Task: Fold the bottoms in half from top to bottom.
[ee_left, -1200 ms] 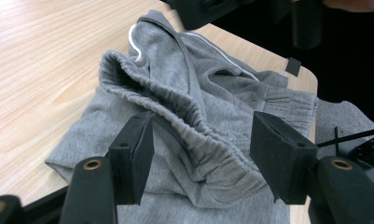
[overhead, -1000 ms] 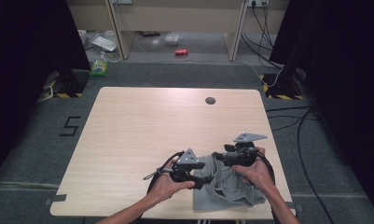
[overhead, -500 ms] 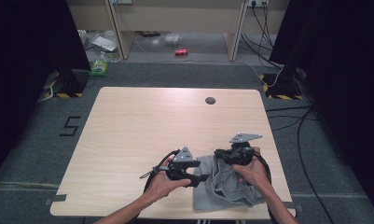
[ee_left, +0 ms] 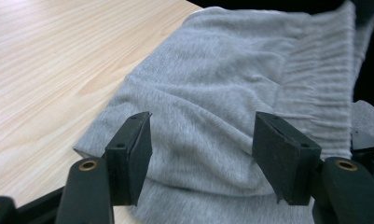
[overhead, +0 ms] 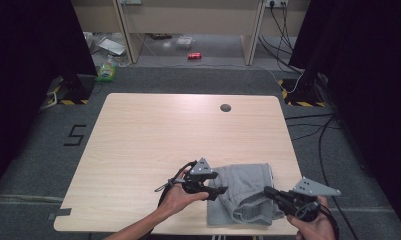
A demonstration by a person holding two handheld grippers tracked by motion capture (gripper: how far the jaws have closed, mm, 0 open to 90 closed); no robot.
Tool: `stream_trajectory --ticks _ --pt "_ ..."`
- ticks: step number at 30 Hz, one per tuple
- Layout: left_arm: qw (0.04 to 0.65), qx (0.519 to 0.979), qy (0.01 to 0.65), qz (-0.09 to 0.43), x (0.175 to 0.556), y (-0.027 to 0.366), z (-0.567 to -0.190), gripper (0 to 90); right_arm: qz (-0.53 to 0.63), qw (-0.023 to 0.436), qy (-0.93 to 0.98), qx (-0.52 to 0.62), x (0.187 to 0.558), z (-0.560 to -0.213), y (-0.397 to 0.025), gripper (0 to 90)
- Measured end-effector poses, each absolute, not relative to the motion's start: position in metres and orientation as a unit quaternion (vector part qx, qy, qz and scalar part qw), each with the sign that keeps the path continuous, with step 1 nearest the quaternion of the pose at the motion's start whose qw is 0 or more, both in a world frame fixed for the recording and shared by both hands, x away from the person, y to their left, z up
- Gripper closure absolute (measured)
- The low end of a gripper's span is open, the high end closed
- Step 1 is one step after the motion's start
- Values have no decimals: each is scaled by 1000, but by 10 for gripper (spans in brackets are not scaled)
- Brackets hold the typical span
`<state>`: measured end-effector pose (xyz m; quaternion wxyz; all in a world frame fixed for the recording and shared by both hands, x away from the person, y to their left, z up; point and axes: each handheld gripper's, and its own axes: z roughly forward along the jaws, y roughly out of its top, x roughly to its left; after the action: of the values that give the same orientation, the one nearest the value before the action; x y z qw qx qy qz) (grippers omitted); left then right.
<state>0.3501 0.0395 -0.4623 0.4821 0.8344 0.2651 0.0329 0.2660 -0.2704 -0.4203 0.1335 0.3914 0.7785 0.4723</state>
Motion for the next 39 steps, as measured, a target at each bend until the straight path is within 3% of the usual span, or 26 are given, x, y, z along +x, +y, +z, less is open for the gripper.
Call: stream_trajectory --ticks 12,14,18,22,28,39 --pt "456 858 236 34 334 20 -475 354 410 88 809 412 246 -461 -273 870" --pt "438 870 221 42 327 16 -482 346 400 75 812 419 247 -466 -273 812" --pt "423 880 213 42 321 13 -493 340 412 69 797 437 250 -465 -275 602" --pt "434 873 219 51 322 17 -488 322 432 97 783 438 260 -459 -274 517" --pt "439 870 219 54 320 21 -484 299 423 114 789 431 281 -461 -265 484" --pt "442 862 241 56 325 25 -488 283 372 116 816 427 280 -488 -259 399"
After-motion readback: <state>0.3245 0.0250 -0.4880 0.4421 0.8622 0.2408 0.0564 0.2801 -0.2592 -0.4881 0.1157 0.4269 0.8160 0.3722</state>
